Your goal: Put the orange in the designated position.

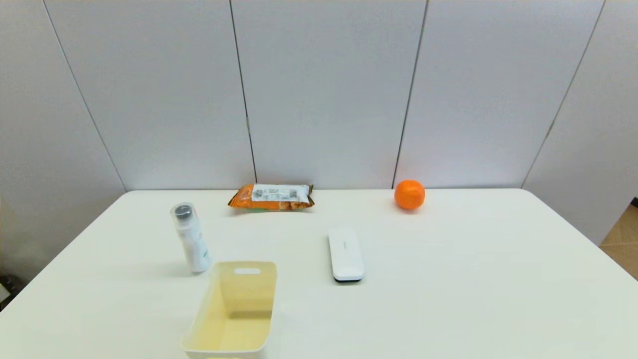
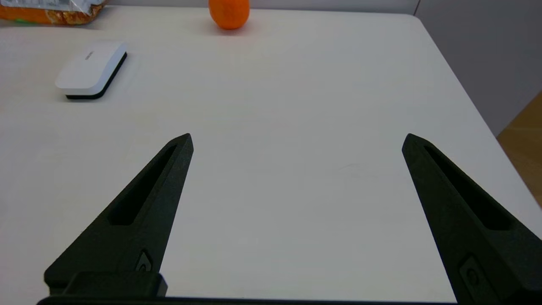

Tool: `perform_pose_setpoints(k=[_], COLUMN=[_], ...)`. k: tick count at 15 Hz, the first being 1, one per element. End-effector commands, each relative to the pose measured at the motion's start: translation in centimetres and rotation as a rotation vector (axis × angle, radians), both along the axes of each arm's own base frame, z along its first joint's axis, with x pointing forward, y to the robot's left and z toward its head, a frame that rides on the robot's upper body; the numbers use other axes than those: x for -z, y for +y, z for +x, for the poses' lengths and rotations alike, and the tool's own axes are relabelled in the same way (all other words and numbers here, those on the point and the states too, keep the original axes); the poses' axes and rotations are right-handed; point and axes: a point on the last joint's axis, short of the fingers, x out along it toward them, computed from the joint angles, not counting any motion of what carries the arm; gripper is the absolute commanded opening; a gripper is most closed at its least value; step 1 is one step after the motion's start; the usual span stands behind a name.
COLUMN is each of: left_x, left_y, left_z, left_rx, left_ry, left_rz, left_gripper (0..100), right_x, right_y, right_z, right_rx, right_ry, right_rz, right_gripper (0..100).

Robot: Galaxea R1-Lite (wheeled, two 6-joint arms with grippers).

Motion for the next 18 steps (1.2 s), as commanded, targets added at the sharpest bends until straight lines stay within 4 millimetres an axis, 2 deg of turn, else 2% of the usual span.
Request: perform_pose_setpoints(k=[1, 3, 6, 10, 14, 18], left_x=[0.0, 0.0, 0.0, 0.0, 0.0, 0.0], left_y=[0.0, 0.0, 0.0, 0.0, 0.0, 0.0], left_z=[0.0, 0.0, 0.0, 0.0, 0.0, 0.0], left_rx=[0.000, 0.000, 0.000, 0.000, 0.000, 0.000], left_ry=[0.000, 0.000, 0.001, 0.001, 0.001, 0.001], left_rz=[0.002, -0.001, -0.004, -0.004, -0.004, -0.004], left_gripper=[100, 100, 100, 100, 100, 100], right_x=[-8.3, -9.4, -9.5, -6.9, -3.0, 0.1], right_y=[0.1, 0.4, 0.8, 1.8, 2.7, 3.9], right_z=[8.6, 13.9, 22.2, 30.5, 37.0, 40.6], right_rx=[-0.031, -0.050, -0.067, -0.129, -0.191, -0.225], right_ry=[0.240, 0.338, 0.468, 0.585, 0.674, 0.746], right_rz=[-0.051, -0.060, -0.064, -0.144, -0.216, -0.227], right_gripper=[100, 100, 100, 100, 100, 100])
